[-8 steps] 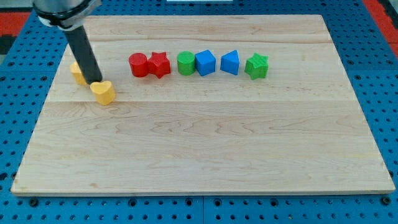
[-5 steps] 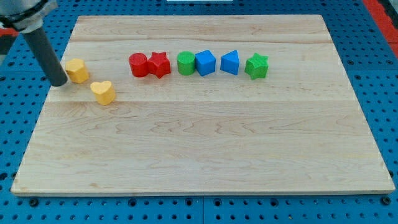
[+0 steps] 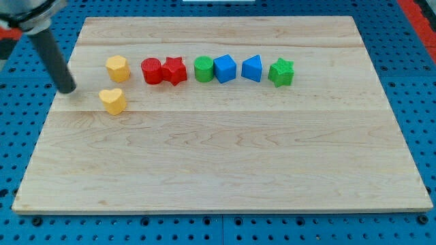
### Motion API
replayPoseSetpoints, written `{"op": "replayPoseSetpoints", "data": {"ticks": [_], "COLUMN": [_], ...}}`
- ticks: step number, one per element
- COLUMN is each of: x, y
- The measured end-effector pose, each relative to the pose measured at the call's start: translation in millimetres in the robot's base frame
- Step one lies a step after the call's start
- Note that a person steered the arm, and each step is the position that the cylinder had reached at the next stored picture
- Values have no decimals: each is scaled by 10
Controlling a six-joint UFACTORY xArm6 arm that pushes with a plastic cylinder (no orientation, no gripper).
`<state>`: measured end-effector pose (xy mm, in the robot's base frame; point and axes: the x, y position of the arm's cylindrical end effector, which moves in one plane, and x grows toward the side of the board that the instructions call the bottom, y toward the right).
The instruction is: Push the yellow hexagon close to the red circle
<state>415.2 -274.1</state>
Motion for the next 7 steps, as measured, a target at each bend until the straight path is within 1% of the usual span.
{"op": "replayPoseSetpoints", "data": {"ticks": [1, 2, 3, 4, 5, 6, 7], "x": [362, 546, 387, 40, -153, -419, -436], "y": [341, 1136, 1259, 725, 437, 254, 290]}}
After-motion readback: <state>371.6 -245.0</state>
